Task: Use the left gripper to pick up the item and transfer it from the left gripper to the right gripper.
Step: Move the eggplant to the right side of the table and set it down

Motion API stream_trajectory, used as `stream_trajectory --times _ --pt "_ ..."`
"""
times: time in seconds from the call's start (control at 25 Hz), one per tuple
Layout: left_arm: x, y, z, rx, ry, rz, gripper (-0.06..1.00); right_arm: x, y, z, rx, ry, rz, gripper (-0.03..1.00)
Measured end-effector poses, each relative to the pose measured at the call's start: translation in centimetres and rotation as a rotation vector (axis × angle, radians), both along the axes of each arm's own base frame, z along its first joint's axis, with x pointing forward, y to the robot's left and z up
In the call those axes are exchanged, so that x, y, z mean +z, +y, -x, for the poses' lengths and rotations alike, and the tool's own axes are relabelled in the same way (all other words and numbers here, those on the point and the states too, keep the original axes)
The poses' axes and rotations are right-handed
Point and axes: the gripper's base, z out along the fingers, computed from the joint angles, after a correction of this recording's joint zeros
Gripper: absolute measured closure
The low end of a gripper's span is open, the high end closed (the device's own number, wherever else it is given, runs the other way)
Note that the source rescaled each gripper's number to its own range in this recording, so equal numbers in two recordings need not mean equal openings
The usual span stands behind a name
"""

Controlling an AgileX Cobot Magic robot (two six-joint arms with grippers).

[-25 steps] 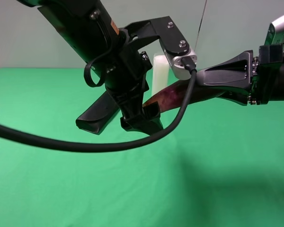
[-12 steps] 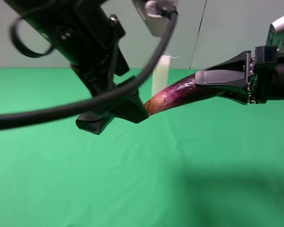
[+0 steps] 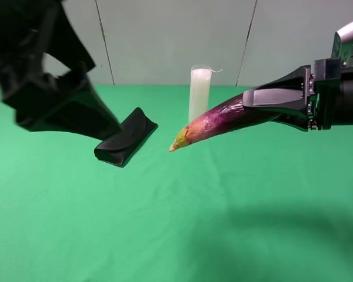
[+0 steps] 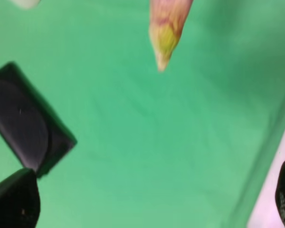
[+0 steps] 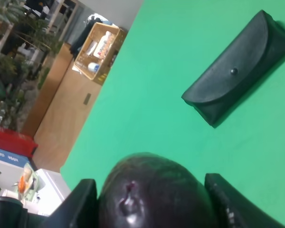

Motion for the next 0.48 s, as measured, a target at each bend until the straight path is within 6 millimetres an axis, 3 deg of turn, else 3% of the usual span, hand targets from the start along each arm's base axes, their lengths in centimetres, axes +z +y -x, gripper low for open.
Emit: stream_trajectory --times 0.28,0.48 --pt "1.8 3.5 2.5 0.074 -0.003 -0.012 -0.06 -0.2 0.0 0.1 0.007 0.011 0.017 0.97" --pt "0.9 6.1 4.2 0.153 -0.022 -0.012 -0.06 -0.2 0.0 0.1 0.005 0.016 0.017 0.97"
